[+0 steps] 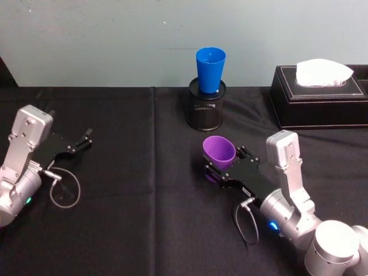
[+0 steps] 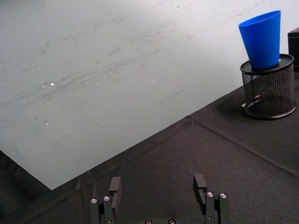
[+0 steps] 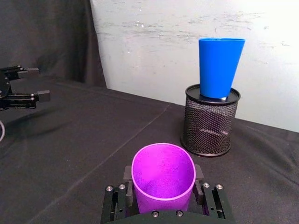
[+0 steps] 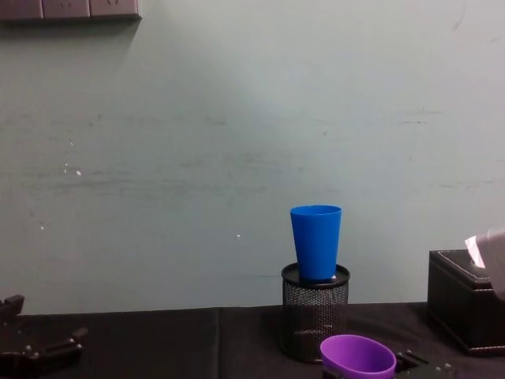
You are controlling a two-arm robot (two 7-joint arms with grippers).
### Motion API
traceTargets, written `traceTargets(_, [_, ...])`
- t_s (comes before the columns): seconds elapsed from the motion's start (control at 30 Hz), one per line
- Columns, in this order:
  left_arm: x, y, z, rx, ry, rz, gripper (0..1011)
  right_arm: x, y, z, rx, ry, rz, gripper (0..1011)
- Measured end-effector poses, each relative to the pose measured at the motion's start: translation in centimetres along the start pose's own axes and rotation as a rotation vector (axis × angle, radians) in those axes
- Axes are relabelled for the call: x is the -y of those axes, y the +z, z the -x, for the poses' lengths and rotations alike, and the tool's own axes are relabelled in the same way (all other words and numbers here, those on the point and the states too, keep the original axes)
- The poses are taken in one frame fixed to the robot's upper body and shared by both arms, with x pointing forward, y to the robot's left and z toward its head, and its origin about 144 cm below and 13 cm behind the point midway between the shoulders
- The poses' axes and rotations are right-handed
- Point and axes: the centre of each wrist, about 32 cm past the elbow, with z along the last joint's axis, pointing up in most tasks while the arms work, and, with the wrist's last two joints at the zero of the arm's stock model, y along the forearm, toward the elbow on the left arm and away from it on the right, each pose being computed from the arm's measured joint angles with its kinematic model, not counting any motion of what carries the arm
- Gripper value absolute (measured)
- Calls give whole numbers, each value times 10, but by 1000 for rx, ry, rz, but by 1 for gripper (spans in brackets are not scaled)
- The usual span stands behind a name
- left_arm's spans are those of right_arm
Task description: Pick up one cup with a gripper and tap it against the other cup.
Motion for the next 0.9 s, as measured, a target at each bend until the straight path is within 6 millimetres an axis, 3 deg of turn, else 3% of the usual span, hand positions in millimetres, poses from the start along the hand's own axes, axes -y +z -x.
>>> traceTargets(0.5, [0, 0, 0, 0, 0, 0, 1005, 0, 0, -1, -5, -3, 1, 734])
traceTargets(0.9, [0, 0, 0, 0, 0, 0, 1005, 0, 0, 0, -4, -2, 1, 1002])
